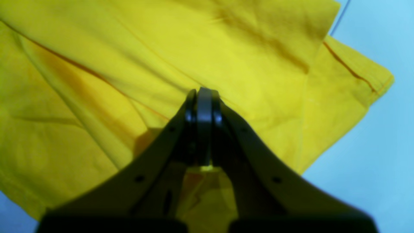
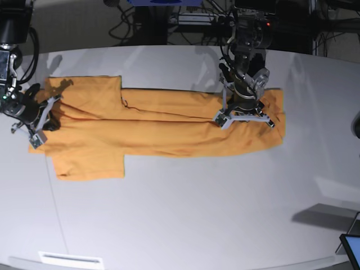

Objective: Fold the T-shirt properly
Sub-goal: 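Drag the strip with both grippers, shifting it along the table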

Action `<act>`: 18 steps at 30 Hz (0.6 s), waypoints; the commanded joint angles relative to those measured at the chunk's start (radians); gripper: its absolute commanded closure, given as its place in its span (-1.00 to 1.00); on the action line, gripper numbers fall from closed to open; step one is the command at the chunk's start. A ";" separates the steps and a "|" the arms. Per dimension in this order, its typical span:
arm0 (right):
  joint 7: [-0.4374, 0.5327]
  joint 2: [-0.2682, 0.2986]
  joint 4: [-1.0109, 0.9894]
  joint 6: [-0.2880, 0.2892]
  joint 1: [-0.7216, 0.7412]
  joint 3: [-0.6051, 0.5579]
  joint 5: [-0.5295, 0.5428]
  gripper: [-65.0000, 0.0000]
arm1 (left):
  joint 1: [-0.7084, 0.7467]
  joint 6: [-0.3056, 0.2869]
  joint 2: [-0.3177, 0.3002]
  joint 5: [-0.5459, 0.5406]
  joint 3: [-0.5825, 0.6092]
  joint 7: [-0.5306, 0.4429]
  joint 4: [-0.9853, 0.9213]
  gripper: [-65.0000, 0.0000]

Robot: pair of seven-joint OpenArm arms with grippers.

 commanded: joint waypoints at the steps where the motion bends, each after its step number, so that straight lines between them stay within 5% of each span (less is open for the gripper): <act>1: -0.175 0.018 -0.029 -0.026 -0.030 -0.001 -0.143 1.00 | 0.012 -0.067 0.005 -0.075 0.006 0.005 -0.013 1.00; 18: -0.175 0.013 -0.025 -0.026 -0.042 -0.006 -0.143 1.00 | 0.021 -0.071 -0.131 -0.084 -0.112 0.005 0.079 1.00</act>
